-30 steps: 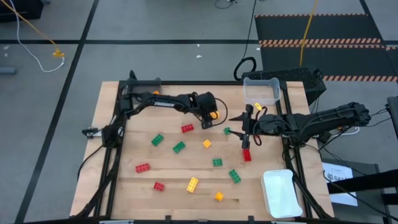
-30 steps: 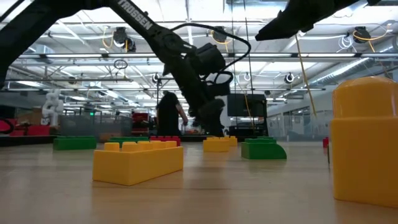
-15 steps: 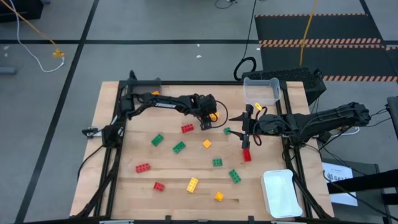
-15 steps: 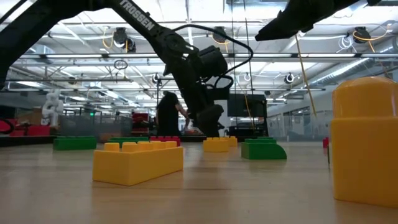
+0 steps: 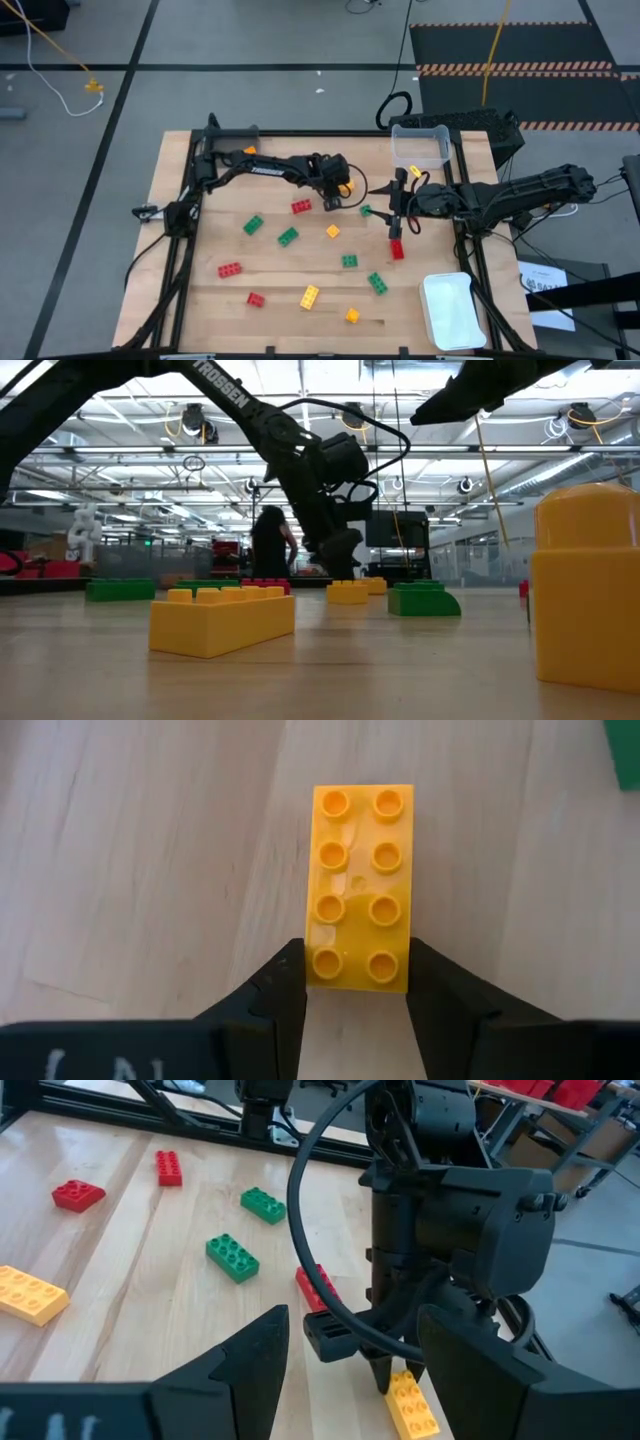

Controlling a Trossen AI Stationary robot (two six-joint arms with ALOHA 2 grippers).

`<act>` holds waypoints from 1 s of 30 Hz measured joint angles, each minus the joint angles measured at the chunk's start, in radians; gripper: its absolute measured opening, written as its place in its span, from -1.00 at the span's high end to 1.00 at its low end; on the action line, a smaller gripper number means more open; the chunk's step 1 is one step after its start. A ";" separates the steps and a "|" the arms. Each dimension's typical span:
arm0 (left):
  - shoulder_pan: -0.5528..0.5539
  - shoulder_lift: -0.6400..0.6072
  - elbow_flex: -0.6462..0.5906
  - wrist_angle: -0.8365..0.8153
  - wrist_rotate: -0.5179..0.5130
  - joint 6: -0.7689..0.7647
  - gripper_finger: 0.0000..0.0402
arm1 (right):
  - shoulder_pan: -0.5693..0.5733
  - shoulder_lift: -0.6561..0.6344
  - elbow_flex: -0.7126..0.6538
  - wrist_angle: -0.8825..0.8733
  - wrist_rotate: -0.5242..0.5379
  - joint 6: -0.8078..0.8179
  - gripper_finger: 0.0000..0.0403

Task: Sort & place blocks by color
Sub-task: Put the yellow gamepiece into the black bin

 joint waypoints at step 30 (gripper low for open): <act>0.373 -0.461 -0.037 -0.732 -0.306 -0.089 0.32 | 0.045 -0.116 0.000 -0.185 0.005 0.156 -0.07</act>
